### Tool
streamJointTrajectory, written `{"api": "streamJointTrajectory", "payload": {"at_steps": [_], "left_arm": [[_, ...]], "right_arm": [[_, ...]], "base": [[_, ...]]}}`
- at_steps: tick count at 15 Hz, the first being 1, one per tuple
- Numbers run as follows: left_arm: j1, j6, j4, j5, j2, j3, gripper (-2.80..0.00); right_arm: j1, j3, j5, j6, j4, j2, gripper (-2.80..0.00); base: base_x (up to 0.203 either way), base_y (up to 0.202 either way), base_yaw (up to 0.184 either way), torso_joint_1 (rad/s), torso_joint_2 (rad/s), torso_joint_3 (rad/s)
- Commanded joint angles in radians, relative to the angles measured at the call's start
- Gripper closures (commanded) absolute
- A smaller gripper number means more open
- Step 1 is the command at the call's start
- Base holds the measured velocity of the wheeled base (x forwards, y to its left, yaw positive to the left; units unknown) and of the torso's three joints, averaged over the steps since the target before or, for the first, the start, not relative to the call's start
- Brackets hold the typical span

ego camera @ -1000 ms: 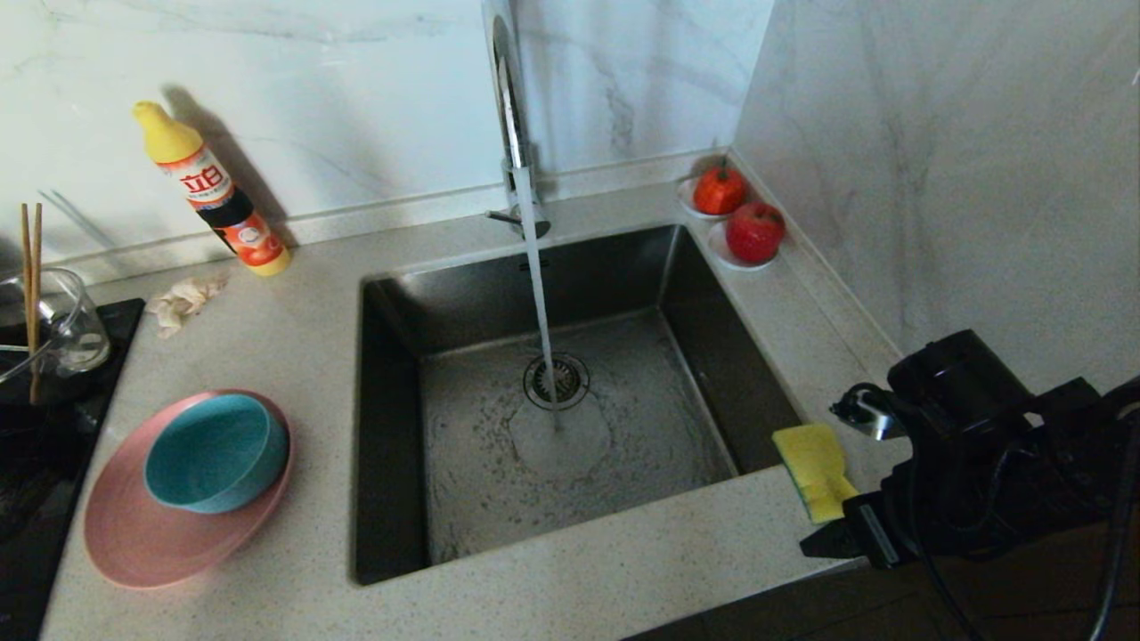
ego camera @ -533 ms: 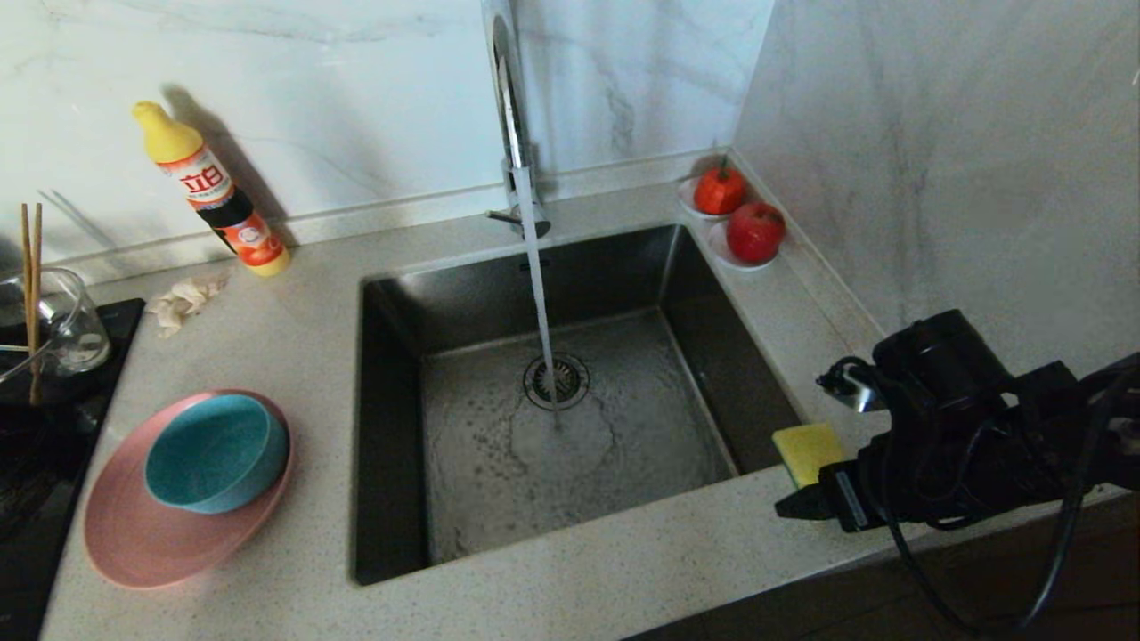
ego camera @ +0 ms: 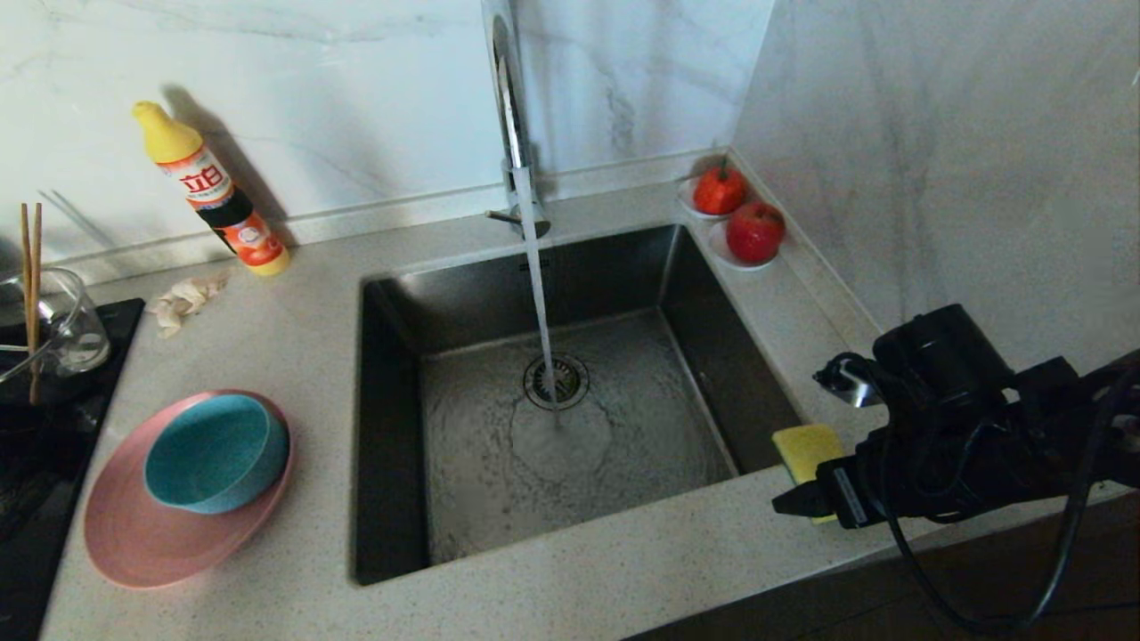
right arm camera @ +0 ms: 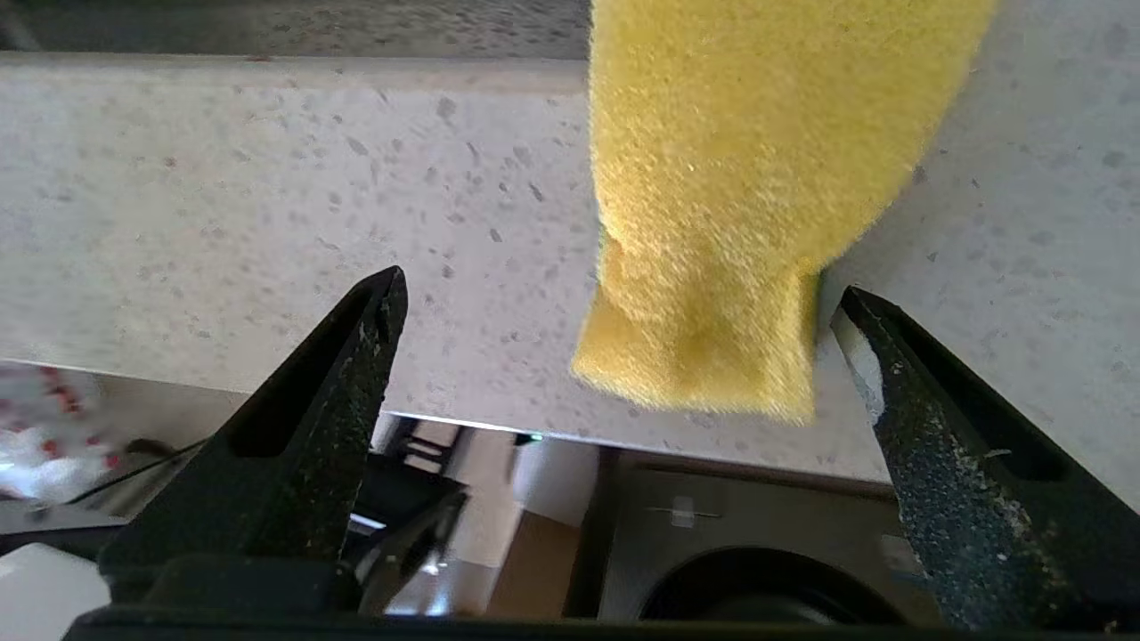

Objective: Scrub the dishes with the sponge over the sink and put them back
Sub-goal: Pick up a bowl and the sponge

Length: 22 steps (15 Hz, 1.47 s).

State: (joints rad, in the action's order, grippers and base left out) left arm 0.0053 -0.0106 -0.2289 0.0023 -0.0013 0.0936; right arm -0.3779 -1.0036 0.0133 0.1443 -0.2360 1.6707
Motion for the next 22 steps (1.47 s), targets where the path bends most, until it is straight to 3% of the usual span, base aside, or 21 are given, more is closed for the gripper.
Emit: {"api": "streamJointTrajectory", "payload": {"at_steps": [1,12,22], "left_arm": [[0.001,0.0,-0.001,0.001,0.0,0.0,0.0],[0.001,0.0,-0.001,0.001,0.0,-0.001,0.0],[0.001,0.0,-0.001,0.001,0.0,0.0,0.0]], "right_arm": [[-0.02,0.004,-0.058,-0.001,-0.009,-0.014,-2.8],[-0.064,0.051,-0.184,-0.072,-0.007,-0.029,-2.8],[-0.09,0.066,-0.185,-0.072,-0.005,-0.008,-2.8]], "base": [[0.0,0.0,0.0,0.0,0.0,0.0],[0.0,0.0,0.0,0.0,0.0,0.0],[0.0,0.0,0.0,0.0,0.0,0.0]]}}
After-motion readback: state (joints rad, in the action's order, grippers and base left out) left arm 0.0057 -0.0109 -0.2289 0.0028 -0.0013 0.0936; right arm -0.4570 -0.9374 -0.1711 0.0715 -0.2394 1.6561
